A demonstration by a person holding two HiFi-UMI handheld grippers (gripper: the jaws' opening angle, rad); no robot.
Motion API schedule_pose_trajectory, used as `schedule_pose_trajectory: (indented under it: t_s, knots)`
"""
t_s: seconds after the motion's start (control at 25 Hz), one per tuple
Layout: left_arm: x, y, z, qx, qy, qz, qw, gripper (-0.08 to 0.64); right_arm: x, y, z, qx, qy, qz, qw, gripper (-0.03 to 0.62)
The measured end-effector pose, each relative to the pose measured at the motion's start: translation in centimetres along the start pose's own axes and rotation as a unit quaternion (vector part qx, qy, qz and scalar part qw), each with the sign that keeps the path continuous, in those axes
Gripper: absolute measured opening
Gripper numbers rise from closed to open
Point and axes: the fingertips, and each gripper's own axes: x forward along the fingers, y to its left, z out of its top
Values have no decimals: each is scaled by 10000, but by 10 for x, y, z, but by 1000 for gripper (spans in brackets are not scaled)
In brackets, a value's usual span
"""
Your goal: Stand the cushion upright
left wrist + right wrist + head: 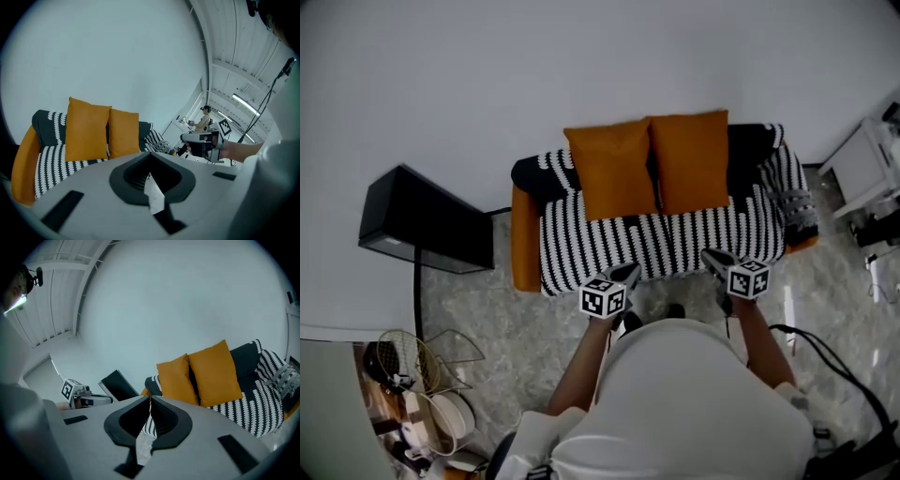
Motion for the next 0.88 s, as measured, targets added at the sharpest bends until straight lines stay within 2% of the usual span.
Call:
schedule_pose_trajectory:
  t_s: [0.32, 0.6, 0.88]
  knots:
    - [0, 1, 7, 174, 37, -79, 9998, 2, 2, -1, -1, 19, 50, -44, 10000, 35]
    - [-6, 6, 6, 85, 17, -25, 10000, 2, 7, 2, 0, 42, 32, -17, 10000, 35]
    - [-6, 11, 1, -24, 23, 45, 10000, 2, 8, 8, 3, -173, -6, -18, 9998, 35]
